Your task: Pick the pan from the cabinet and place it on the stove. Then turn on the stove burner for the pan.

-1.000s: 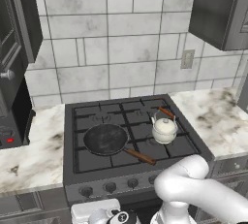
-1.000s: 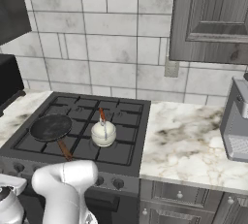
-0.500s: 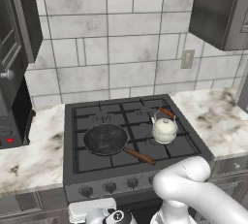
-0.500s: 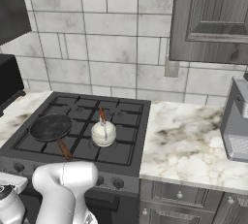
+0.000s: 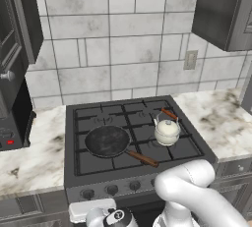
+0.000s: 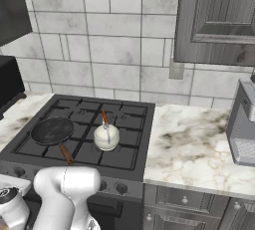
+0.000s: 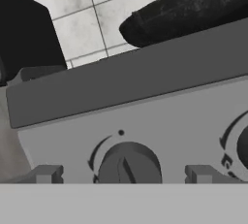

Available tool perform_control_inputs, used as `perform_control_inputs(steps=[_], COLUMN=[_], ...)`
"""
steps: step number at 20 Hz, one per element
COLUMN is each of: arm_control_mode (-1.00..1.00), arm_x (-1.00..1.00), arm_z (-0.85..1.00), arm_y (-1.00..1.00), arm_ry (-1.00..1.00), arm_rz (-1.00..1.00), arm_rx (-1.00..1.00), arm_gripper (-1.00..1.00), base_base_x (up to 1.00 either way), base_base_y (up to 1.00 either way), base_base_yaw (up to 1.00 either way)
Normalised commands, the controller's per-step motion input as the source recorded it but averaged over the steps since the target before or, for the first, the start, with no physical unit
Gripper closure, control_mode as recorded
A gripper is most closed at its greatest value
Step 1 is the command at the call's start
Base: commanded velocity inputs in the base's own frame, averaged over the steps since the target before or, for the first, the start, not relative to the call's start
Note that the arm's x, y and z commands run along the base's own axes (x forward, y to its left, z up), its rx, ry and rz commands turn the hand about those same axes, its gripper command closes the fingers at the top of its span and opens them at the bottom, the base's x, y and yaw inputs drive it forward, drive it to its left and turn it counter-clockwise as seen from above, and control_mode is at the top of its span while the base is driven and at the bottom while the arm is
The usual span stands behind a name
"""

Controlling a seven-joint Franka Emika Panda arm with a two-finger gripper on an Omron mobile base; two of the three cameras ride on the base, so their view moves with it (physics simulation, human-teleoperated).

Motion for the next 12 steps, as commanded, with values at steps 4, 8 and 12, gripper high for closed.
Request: perform_control_inputs(steps=[4,8,12], arm_control_mode=[-1.00,-1.00,-1.00], arm_x=[0.07,0.01,0.00], arm_z=[-0.30,-0.09,-0.08], arm_y=[0.00,0.00,0.00], arm_ry=[0.00,0.00,0.00], arm_rz=[0.00,0.00,0.00], arm_rx=[0.12,0.12,0.10], arm_gripper=[-1.00,-1.00,-1.00], base_base_x=[0.00,0.00,0.00], base_base_y=[0.00,0.00,0.00], base_base_yaw=[0.00,0.00,0.00])
